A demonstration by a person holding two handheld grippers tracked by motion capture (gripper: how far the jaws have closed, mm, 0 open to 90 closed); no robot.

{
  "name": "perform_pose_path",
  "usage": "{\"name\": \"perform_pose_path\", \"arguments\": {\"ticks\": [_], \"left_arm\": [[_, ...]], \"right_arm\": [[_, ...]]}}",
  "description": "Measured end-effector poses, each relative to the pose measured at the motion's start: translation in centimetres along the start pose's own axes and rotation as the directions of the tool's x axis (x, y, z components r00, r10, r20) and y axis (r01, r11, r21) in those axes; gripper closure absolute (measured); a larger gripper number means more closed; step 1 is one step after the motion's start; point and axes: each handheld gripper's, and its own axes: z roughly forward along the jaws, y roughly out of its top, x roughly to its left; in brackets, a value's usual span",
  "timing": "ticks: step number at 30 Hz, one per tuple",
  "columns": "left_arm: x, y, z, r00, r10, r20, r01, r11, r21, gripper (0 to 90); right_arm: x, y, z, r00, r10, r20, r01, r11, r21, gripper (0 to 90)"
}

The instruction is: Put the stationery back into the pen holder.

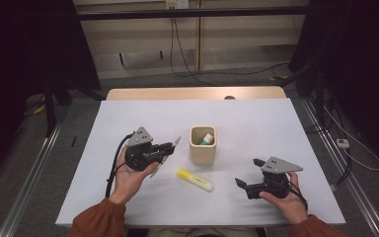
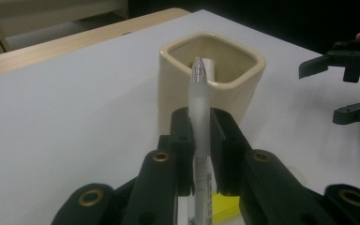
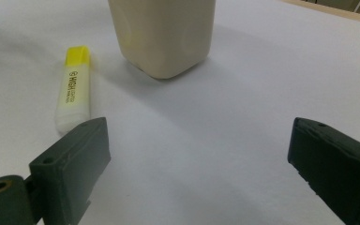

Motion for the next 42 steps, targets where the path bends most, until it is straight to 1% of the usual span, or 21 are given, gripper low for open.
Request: {"name": "perform_pose_path", "arguments": {"ticks": [2, 4, 5, 7, 8, 16, 19, 21, 23, 24, 25, 27, 29, 32, 33, 34, 35, 36, 38, 41, 42], "left_arm": [[-0.2, 0.1, -0.1, 1.0, 0.003, 0.001, -0.003, 1.0, -0.009, 80.6], [-0.5, 0.4, -0.3, 1.0, 0.006, 0.001, -0.006, 0.9994, -0.035, 80.6], [-0.5, 0.5, -0.3, 1.0, -0.001, 0.006, 0.001, 0.9989, -0.047, 80.6], [-0.5, 0.6, -0.4, 1.0, 0.002, 0.009, -0.002, 0.9987, -0.05, 80.6], [-0.5, 0.7, -0.5, 1.0, 0.0, 0.009, 0.0, 0.998, -0.063, 80.6], [-0.8, 1.6, -0.8, 1.0, 0.004, 0.0, -0.004, 0.9953, -0.097, 80.5], [-1.0, 2.3, -0.9, 0.9999, 0.011, -0.009, -0.012, 0.9927, -0.12, 80.5], [-1.0, 2.5, -0.9, 0.9999, 0.01, -0.007, -0.011, 0.992, -0.126, 80.6], [-1.1, 3.0, -0.7, 0.9997, 0.023, -0.006, -0.024, 0.9897, -0.141, 80.5], [-1.1, 3.0, -0.7, 0.9997, 0.023, -0.006, -0.024, 0.9897, -0.141, 80.5], [-1.2, 3.3, -0.7, 0.9998, 0.02, -0.006, -0.021, 0.9881, -0.152, 80.5], [-1.2, 3.4, -0.6, 0.9996, 0.027, -0.006, -0.028, 0.9876, -0.155, 80.5], [-1.2, 3.6, -0.6, 0.9997, 0.025, -0.001, -0.025, 0.9859, -0.165, 80.5], [-1.2, 4.0, -0.3, 0.9998, 0.02, -0.005, -0.021, 0.9825, -0.185, 80.5], [-1.2, 4.0, -0.3, 0.9998, 0.02, -0.005, -0.021, 0.9825, -0.185, 80.5], [-1.2, 4.1, -0.1, 0.9999, 0.012, -0.002, -0.012, 0.9817, -0.19, 80.5], [-1.2, 4.3, 0.1, 0.9999, 0.01, -0.009, -0.011, 0.9801, -0.198, 80.5], [-1.2, 4.3, 0.1, 0.9999, 0.01, -0.009, -0.011, 0.9801, -0.198, 80.6], [-1.2, 4.7, 0.3, 1.0, 0.005, -0.006, -0.006, 0.977, -0.213, 80.5], [-1.2, 5.0, 0.5, 0.9999, 0.005, -0.014, -0.008, 0.9752, -0.221, 80.5], [-1.2, 5.2, 0.6, 0.9999, -0.002, -0.015, -0.002, 0.9736, -0.228, 80.5]], "right_arm": [[0.0, 0.0, 0.0, 1.0, 0.0, -0.001, 0.0, 1.0, 0.0, 6.1], [0.0, 0.0, 0.0, 1.0, -0.001, 0.0, 0.001, 1.0, 0.0, 6.1], [0.0, 0.0, 0.0, 1.0, 0.0, 0.001, 0.0, 1.0, 0.0, 6.1], [0.0, 0.0, 0.0, 1.0, 0.0, 0.002, 0.0, 1.0, 0.0, 6.1], [0.0, 0.0, 0.0, 1.0, 0.0, 0.002, 0.0, 1.0, 0.0, 6.1], [0.0, 0.0, 0.0, 1.0, 0.0, 0.004, 0.0, 1.0, -0.001, 6.1], [0.0, 0.0, 0.0, 1.0, 0.0, 0.005, 0.0, 1.0, -0.001, 6.1], [-0.1, 0.0, 0.0, 1.0, 0.003, 0.005, -0.003, 1.0, 0.0, 6.1], [-0.1, 0.0, 0.0, 1.0, 0.004, 0.005, -0.004, 1.0, 0.001, 6.1], [-0.1, 0.0, 0.0, 1.0, 0.004, 0.005, -0.004, 1.0, 0.001, 6.1], [-0.1, 0.0, 0.0, 1.0, 0.003, 0.006, -0.003, 1.0, 0.0, 6.1], [-0.1, 0.0, 0.0, 1.0, 0.003, 0.006, -0.003, 1.0, 0.0, 6.1], [-0.1, 0.0, 0.0, 1.0, 0.003, 0.006, -0.003, 1.0, 0.0, 6.1], [-0.1, 0.0, 0.0, 1.0, 0.005, 0.007, -0.005, 1.0, 0.0, 6.1], [-0.1, 0.0, 0.0, 1.0, 0.005, 0.007, -0.005, 1.0, 0.0, 6.1], [-0.1, 0.0, 0.0, 1.0, 0.005, 0.007, -0.005, 1.0, 0.0, 6.1], [-0.1, 0.0, 0.0, 1.0, 0.004, 0.006, -0.004, 1.0, 0.0, 6.1], [-0.1, 0.0, 0.0, 1.0, 0.005, 0.007, -0.005, 1.0, 0.0, 6.1], [-0.1, 0.0, 0.0, 1.0, 0.006, 0.007, -0.006, 1.0, -0.001, 6.1], [-0.1, 0.0, 0.0, 1.0, 0.006, 0.006, -0.006, 1.0, -0.001, 6.1], [-0.1, 0.0, 0.0, 1.0, 0.005, 0.006, -0.005, 1.0, -0.002, 6.1]]}}
